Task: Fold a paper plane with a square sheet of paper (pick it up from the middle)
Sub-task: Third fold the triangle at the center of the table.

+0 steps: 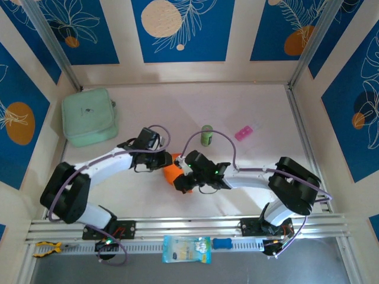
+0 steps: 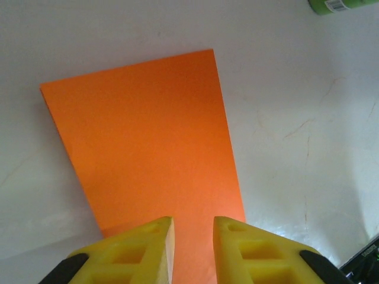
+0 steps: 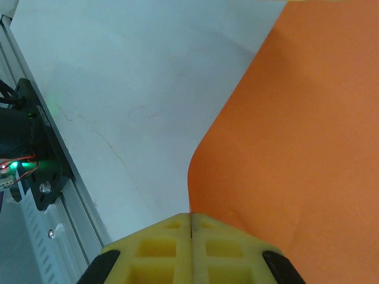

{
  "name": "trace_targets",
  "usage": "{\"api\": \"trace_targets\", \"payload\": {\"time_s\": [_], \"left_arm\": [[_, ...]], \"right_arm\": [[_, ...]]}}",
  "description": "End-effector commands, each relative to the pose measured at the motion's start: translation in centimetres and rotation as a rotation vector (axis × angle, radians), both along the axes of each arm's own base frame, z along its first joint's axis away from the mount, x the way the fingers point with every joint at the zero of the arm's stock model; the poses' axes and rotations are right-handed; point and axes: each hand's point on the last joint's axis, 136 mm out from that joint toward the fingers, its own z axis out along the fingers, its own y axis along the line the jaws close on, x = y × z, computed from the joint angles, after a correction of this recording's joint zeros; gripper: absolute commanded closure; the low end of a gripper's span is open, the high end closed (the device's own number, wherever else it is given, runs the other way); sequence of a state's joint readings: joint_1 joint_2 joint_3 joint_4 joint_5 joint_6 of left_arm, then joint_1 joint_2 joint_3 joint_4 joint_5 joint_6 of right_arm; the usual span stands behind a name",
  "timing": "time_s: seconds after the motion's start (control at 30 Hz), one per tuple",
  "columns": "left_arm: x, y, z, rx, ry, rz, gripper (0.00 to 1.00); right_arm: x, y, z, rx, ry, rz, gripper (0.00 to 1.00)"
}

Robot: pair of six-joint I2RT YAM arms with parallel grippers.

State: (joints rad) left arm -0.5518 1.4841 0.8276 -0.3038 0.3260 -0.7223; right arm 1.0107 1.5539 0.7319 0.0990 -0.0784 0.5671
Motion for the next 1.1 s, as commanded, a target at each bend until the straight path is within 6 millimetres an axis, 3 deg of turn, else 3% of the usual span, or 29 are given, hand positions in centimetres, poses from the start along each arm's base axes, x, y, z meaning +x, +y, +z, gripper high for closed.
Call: {"api": "trace_targets", "payload": {"time_s": [0.0,0.27,0.53,1.07], "left_arm": [[0.9,-1.1,-0.1,-0.018,-0.002,-0.06,0.78],[1.6,-2.2,-3.2,0.0,0.065,-0.11,0.82],[0.6,-1.6,-5.9,0.038,0.117,-0.138,0.85],[0.5,-1.5,-5.7,0.043,0.107,-0.147,0.85]], "right_arm": [[0.1,0.6,0.0,-0.014,0.012,-0.023,0.97],[0.2,0.8,-0.5,-0.023,0.0,-0.033,0.97],[0.6,0.2,-1.2,-0.05,-0.011,-0.036,0.96],[2.4,-1.2,-2.1,-0.119,-0.066,-0.033,0.96]]}}
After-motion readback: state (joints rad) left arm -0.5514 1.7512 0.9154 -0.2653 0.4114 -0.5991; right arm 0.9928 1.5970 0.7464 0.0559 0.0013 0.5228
